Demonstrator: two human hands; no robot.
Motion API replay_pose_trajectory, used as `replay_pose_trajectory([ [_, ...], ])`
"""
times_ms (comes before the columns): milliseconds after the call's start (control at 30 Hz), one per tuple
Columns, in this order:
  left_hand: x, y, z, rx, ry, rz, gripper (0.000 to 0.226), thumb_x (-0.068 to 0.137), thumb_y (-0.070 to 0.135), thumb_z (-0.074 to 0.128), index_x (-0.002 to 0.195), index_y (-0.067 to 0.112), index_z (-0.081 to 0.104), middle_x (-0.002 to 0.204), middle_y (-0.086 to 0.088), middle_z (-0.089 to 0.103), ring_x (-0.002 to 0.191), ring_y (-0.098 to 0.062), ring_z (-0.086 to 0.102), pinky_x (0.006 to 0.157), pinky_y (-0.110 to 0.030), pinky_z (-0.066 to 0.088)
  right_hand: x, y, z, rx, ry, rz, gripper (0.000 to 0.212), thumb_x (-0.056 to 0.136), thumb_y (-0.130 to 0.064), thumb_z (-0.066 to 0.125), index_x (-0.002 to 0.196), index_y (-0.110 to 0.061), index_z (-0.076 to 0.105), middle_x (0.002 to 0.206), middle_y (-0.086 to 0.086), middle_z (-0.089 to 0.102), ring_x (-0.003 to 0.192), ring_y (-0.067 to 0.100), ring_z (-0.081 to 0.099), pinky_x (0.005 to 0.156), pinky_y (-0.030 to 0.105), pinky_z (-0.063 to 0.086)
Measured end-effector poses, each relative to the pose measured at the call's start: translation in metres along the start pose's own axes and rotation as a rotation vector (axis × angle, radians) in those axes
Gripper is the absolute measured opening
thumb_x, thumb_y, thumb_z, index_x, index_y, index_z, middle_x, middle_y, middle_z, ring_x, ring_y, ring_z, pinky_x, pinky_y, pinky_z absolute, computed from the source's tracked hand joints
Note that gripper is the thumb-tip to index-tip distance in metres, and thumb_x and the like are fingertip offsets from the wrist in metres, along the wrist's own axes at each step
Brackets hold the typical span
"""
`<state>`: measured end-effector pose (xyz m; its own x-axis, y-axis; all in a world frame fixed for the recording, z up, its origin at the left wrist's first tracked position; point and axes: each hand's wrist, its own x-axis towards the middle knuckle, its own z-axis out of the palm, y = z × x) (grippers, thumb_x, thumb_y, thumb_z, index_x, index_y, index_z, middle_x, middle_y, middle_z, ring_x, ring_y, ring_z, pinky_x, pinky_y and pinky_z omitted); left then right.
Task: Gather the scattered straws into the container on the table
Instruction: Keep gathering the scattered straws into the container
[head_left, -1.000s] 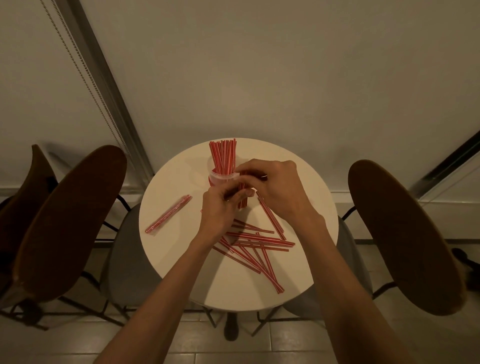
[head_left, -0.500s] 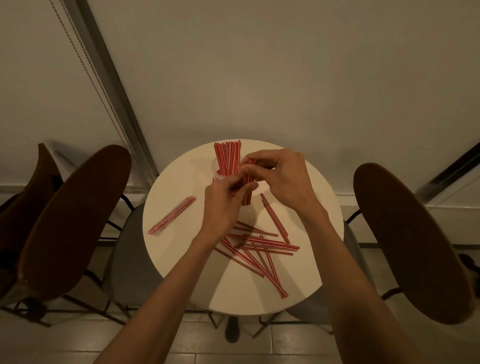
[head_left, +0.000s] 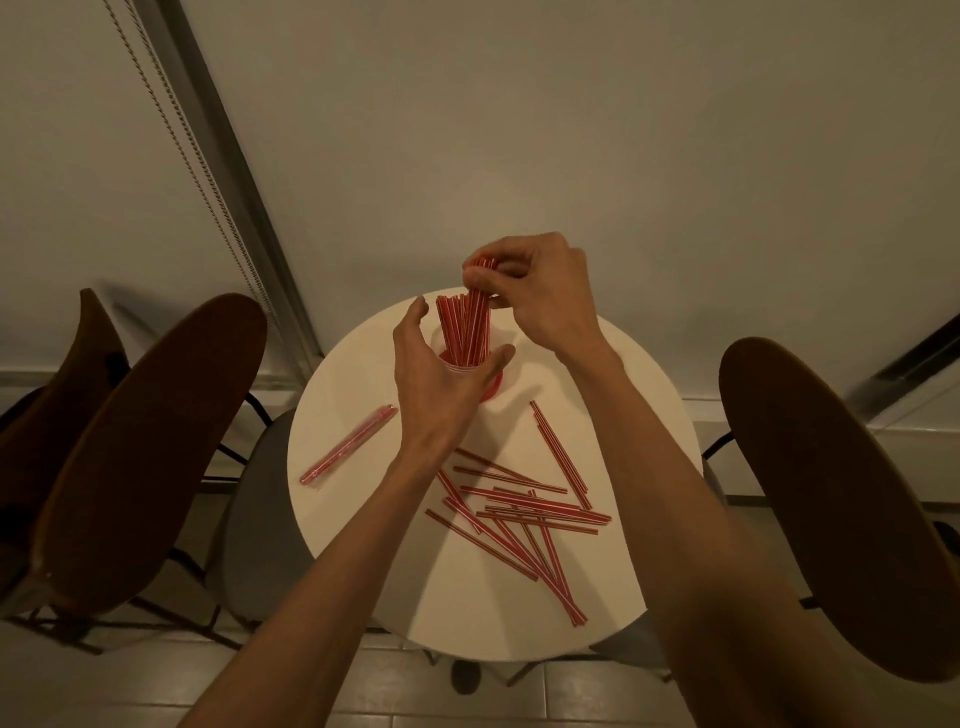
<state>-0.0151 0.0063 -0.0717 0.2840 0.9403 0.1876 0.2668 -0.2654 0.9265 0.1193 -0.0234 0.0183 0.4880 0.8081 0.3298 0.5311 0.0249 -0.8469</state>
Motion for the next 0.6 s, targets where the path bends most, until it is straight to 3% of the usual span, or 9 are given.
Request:
replay_pose_trajectory([
  [133,0.005,-0.010,0.004,0.017,-0.074,-0.081,0.116,0.077,0.051,0.094,0.167,0.018,0.028,0.170,-0.004,0.039,0.155,-0.023,0.041,0.122,-0.036,0.036,0.003,0.014,0.016,-0.050,-0.069,0.051,0.012,0.091,-0.020,0.087,0.103,-0.023,0.082,0.081,-0.002,0.082,0.077,0.008,0.080,0.078,0.034,0.068],
  [333,0.009,-0.015,0.005,0.043,-0.101,-0.053,0.095,0.082,0.045,0.092,0.158,0.015,0.044,0.156,-0.004,0.057,0.141,-0.022,0.059,0.118,-0.038,0.049,0.001,0.027,0.027,-0.138,-0.103,0.037,0.009,0.091,-0.020,0.086,0.098,-0.023,0.082,0.073,-0.006,0.080,0.072,0.006,0.078,0.079,0.034,0.067],
  [500,0.007,-0.013,0.003,0.054,-0.099,-0.052,0.092,0.082,0.039,0.094,0.156,0.014,0.045,0.154,-0.005,0.059,0.138,-0.023,0.060,0.116,-0.036,0.048,-0.003,0.032,0.035,-0.340,-0.144,0.004,0.020,0.092,-0.034,0.081,0.111,-0.034,0.082,0.103,-0.011,0.081,0.107,0.022,0.072,0.098,0.046,0.061],
  [600,0.008,-0.012,0.000,0.063,-0.114,-0.053,0.096,0.082,0.042,0.093,0.158,0.014,0.043,0.157,-0.006,0.057,0.142,-0.025,0.058,0.118,-0.039,0.048,-0.003,0.021,0.029,-0.362,-0.158,-0.008,0.028,0.094,-0.033,0.079,0.122,-0.030,0.081,0.113,-0.009,0.081,0.111,0.016,0.073,0.103,0.043,0.060],
])
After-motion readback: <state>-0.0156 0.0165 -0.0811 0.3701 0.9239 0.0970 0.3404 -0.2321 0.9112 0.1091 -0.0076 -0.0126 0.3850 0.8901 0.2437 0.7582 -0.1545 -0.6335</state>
